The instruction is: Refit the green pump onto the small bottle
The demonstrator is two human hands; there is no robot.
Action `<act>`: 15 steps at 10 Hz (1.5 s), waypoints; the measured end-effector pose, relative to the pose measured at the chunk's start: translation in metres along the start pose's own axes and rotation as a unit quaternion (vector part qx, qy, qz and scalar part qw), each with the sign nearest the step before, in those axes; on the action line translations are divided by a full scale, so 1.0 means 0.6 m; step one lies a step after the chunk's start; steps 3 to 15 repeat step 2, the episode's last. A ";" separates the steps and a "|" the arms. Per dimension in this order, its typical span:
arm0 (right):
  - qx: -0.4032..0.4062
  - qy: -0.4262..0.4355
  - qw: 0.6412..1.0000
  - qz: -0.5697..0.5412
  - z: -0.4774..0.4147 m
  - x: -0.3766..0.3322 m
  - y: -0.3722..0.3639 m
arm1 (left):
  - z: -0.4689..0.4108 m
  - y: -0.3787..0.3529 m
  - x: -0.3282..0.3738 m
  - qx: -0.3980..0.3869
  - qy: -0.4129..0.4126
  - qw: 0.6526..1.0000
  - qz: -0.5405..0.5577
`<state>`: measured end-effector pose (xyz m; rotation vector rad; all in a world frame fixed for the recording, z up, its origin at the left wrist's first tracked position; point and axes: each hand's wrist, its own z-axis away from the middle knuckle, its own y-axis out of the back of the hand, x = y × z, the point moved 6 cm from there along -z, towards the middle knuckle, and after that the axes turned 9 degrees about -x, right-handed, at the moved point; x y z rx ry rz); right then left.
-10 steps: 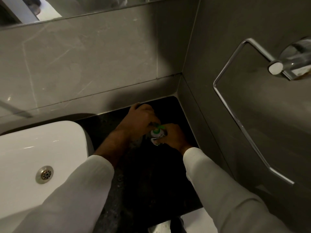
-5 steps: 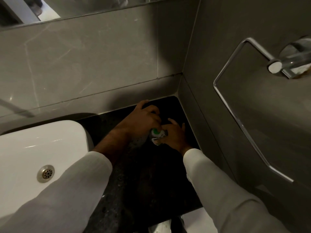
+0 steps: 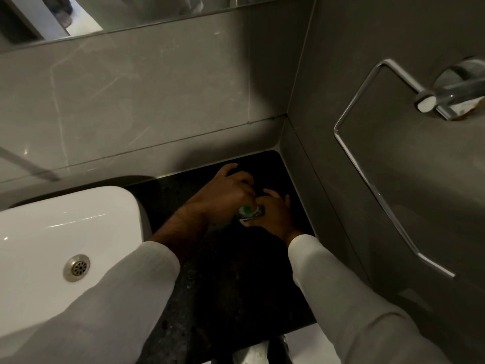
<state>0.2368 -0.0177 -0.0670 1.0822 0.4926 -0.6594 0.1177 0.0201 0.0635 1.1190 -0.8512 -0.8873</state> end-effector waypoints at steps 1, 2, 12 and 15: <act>0.002 0.009 1.000 0.011 0.009 -0.007 0.004 | 0.000 -0.004 0.013 -0.002 -0.009 1.000 -0.016; -0.024 0.010 0.999 0.028 0.020 -0.017 0.003 | 0.011 -0.007 0.010 -0.005 0.004 1.000 -0.001; -0.024 0.010 0.999 0.028 0.020 -0.017 0.003 | 0.011 -0.007 0.010 -0.005 0.004 1.000 -0.001; -0.024 0.010 0.999 0.028 0.020 -0.017 0.003 | 0.011 -0.007 0.010 -0.005 0.004 1.000 -0.001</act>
